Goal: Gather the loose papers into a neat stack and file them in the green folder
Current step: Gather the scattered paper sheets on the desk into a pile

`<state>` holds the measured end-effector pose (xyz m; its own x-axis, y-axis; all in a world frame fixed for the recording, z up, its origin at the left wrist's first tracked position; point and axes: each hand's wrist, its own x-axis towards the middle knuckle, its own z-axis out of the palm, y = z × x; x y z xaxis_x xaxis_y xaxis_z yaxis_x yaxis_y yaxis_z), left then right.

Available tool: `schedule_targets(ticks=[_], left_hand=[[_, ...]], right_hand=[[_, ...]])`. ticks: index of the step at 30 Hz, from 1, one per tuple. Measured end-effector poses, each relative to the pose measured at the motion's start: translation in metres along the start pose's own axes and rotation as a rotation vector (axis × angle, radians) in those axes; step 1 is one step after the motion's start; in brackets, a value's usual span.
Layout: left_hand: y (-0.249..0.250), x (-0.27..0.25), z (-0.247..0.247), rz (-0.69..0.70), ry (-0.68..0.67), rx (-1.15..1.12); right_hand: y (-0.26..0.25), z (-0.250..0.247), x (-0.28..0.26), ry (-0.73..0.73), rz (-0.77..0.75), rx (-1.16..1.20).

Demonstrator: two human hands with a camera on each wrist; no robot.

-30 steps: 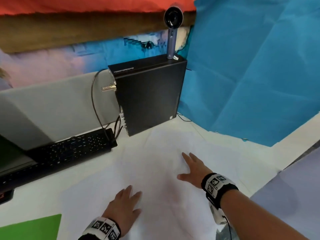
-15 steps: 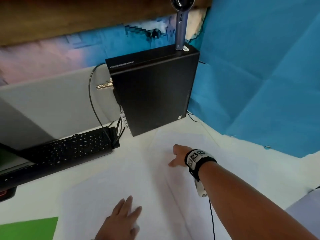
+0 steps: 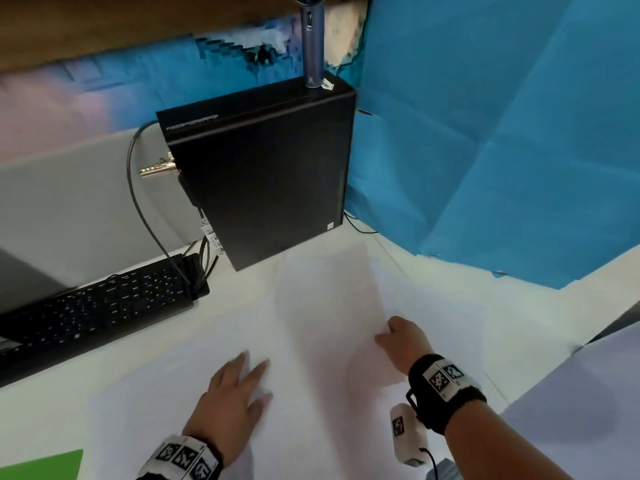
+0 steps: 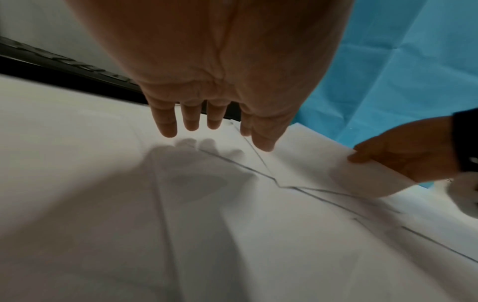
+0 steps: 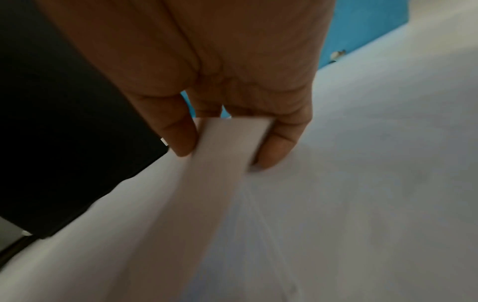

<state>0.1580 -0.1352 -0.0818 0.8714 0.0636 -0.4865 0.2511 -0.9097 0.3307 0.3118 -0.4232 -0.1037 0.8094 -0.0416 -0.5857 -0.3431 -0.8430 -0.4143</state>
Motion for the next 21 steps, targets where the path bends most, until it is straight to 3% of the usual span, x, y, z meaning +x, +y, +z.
schedule_targets(ticks=[4,8,10,16,19,21], left_hand=[[0.006,0.022,0.003,-0.038,-0.08,0.033],[0.006,0.028,0.007,-0.058,-0.142,0.112],[0.007,0.026,0.007,-0.052,-0.145,0.145],[0.003,0.024,0.005,-0.029,-0.141,0.115],[-0.002,0.025,0.008,-0.028,-0.123,0.092],[-0.004,0.025,0.01,-0.023,-0.117,0.073]], right_hand=[[0.009,0.0,-0.006,0.079,0.093,0.288],[0.008,0.002,0.014,-0.002,0.18,0.558],[0.021,0.016,0.046,-0.043,0.177,0.553],[-0.015,-0.001,0.026,-0.084,0.161,0.432],[-0.027,0.0,0.026,-0.021,0.154,0.319],[-0.031,0.001,0.027,-0.021,0.171,0.375]])
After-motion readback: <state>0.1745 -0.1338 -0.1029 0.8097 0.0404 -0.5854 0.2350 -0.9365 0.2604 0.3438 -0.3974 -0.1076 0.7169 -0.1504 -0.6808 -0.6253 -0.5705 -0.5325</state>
